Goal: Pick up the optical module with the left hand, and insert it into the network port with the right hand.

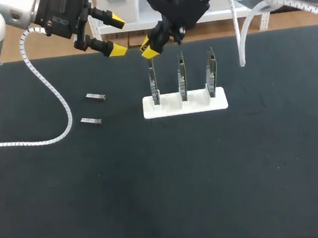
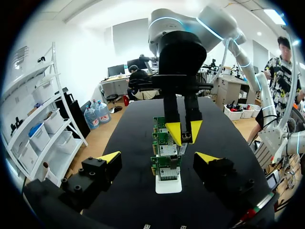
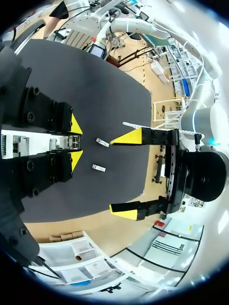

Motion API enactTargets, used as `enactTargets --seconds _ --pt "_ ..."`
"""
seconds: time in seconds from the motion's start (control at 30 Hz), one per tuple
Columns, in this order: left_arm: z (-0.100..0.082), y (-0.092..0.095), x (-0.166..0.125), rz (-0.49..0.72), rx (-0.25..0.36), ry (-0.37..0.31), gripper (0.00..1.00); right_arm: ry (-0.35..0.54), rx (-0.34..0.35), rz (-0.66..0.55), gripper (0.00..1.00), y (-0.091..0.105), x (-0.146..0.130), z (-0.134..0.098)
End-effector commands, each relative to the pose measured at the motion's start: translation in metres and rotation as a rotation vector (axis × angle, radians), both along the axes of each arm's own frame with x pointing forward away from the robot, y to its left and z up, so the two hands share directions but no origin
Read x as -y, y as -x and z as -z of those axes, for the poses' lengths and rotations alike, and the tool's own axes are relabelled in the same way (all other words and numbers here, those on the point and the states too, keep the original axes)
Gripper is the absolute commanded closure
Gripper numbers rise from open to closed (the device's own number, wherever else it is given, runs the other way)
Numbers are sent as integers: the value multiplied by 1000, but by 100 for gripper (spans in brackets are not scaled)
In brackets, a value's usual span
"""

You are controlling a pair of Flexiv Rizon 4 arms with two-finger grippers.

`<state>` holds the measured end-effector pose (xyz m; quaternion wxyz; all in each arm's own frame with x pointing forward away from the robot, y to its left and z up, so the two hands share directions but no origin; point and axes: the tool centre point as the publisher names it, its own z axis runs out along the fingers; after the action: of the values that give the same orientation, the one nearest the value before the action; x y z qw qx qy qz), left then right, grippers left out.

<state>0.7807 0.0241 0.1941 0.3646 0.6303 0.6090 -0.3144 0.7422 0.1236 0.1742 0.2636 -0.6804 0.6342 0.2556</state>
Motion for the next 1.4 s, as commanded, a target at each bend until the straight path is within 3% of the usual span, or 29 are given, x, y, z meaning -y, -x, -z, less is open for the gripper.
enactTargets --seconds 0.03,0.77,1.4 --pt "-1 0 0 -1 -2 -5 0 -12 25 22 100 3 5 1" --pt "-1 0 0 -1 -2 -5 0 -31 0 -31 100 -8 3 0" --pt "-1 0 0 -1 -2 -5 0 -14 19 14 100 1 -1 -1"
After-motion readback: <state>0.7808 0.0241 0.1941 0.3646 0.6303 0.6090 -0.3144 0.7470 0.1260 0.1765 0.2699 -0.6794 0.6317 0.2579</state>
